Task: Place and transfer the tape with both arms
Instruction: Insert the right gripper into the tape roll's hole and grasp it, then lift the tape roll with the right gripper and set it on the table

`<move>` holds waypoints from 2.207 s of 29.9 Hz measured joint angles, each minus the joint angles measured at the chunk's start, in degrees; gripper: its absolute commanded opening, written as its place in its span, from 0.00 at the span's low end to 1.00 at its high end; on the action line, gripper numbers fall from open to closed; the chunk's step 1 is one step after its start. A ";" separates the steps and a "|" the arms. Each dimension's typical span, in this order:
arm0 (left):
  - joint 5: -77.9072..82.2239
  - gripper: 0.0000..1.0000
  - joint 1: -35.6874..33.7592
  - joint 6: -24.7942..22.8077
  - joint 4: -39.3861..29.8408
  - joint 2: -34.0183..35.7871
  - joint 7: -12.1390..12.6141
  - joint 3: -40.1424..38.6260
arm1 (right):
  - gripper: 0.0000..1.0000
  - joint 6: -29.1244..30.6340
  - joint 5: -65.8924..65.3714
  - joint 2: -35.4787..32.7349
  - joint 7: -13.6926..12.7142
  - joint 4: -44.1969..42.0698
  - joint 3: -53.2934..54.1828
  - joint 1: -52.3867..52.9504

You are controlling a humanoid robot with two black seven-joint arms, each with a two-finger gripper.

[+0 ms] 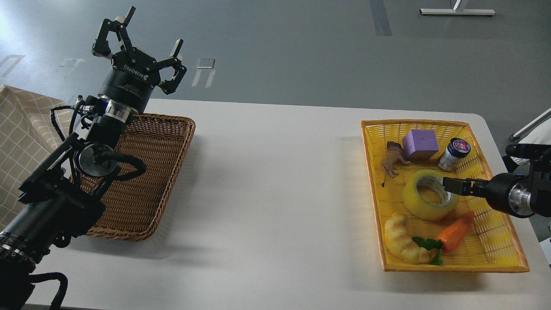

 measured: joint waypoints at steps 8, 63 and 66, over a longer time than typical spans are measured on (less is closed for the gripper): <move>0.00 0.99 0.09 0.00 0.00 0.06 0.00 0.02 | 0.51 0.00 -0.17 1.70 -0.01 -1.31 -0.46 0.00; 0.01 0.99 0.47 0.00 0.09 -0.27 0.10 0.11 | 0.00 0.00 3.33 15.26 -1.10 12.22 -11.14 23.37; 0.01 0.99 0.45 0.00 0.09 -0.19 0.10 0.06 | 0.00 0.00 3.28 19.02 -1.15 8.31 -16.16 27.15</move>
